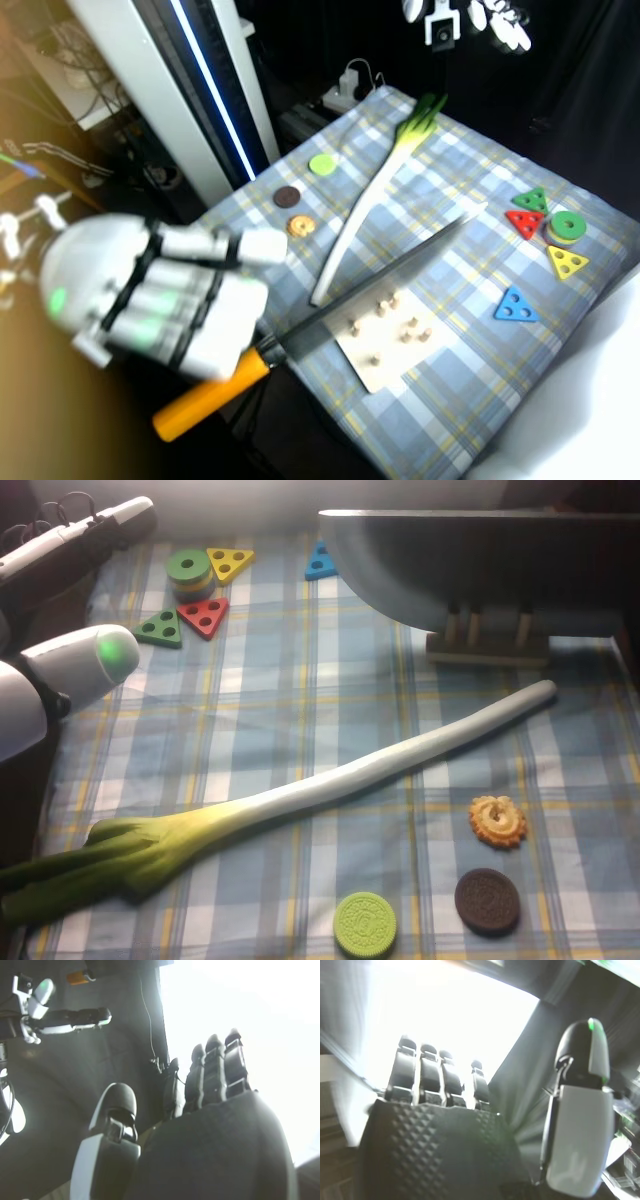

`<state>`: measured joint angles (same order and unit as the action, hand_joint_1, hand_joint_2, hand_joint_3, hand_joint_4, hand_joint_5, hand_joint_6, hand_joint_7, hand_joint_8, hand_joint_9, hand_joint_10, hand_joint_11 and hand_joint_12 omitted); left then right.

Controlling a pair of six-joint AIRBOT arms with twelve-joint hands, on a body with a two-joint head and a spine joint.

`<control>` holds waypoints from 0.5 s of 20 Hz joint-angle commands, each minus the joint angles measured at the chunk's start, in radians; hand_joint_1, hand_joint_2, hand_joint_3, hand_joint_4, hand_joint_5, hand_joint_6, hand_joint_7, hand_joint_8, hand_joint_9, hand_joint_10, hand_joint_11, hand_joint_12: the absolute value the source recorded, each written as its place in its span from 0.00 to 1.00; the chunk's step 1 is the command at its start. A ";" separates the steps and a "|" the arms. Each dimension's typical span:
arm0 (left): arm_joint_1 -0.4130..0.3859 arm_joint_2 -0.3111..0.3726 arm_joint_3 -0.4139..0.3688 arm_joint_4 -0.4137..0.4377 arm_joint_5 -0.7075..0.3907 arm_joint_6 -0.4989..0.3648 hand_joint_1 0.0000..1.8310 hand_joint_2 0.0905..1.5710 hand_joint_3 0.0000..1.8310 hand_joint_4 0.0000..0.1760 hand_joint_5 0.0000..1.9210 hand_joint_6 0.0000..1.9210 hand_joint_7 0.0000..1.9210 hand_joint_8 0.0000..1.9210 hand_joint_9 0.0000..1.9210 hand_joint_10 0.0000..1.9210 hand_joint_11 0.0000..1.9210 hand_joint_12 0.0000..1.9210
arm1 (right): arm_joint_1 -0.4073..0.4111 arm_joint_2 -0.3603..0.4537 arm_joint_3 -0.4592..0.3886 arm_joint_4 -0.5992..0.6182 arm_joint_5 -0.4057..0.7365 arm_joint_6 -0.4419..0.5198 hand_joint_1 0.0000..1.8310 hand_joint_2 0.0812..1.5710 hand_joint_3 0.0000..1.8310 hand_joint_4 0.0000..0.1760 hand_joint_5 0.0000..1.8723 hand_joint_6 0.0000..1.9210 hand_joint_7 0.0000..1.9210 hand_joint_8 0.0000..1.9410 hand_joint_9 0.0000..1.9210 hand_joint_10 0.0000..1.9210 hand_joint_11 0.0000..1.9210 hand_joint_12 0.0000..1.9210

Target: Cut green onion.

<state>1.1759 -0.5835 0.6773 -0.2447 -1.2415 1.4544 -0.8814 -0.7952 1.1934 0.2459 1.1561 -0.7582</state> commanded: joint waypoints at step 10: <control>-0.013 -0.010 0.012 0.000 -0.092 -0.033 0.13 0.89 0.00 0.65 0.05 0.00 0.06 0.00 0.05 0.00 0.00 0.00 | 0.135 -0.059 0.104 0.009 -0.206 -0.070 0.56 0.55 0.00 1.00 0.00 0.00 0.02 0.01 0.00 0.00 0.00 0.00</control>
<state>1.1736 -0.5850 0.6849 -0.2451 -1.2098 1.4261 -0.7547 -0.8642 1.2907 0.2325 0.8318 -0.8295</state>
